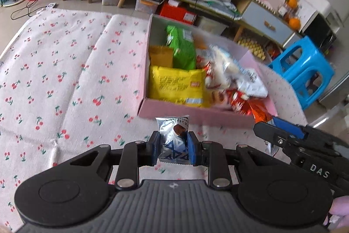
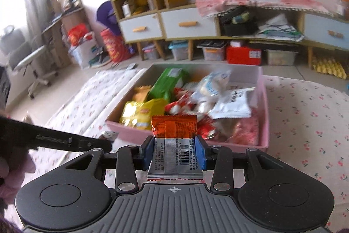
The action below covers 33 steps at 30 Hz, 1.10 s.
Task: Organize snacks
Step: 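Lift both held packets and carry them over the pink box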
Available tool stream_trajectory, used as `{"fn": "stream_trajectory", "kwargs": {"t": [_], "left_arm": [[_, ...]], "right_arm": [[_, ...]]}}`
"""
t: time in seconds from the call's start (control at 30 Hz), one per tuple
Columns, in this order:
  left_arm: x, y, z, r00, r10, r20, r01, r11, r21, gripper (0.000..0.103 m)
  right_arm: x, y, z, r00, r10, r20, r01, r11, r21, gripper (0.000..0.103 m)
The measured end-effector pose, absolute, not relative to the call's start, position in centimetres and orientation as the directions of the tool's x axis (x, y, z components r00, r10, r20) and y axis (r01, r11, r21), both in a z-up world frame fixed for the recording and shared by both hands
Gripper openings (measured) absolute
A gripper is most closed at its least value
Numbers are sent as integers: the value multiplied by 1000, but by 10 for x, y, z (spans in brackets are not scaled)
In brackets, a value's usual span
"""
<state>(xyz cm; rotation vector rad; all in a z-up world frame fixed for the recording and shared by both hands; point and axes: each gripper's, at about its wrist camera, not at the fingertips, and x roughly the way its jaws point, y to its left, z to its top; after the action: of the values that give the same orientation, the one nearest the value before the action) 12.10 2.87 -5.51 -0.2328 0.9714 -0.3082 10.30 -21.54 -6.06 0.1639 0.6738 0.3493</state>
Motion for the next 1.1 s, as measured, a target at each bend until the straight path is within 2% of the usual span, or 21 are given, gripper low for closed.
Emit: {"fn": "stream_trajectory", "kwargs": {"t": [0.33,0.57,0.73,1.1], "left_arm": [[137,8,-39,584,-421,-695,137,894,-426,24],[169,-19,-25,627,-406,-665,210,910,-357,24],[191,-22,-31,623,-417,-662,217,905,-366,24],[214,-43,-45,596,-397,-698,246,918,-312,25]], "right_arm": [[126,-253,-55,747,343,-569,-110,908,404,39],[149,-279,-53,743,346,-573,-38,877,480,39],[173,-291,-53,745,362,-560,-8,845,535,39],[223,-293,-64,729,348,-590,20,850,526,39]]}}
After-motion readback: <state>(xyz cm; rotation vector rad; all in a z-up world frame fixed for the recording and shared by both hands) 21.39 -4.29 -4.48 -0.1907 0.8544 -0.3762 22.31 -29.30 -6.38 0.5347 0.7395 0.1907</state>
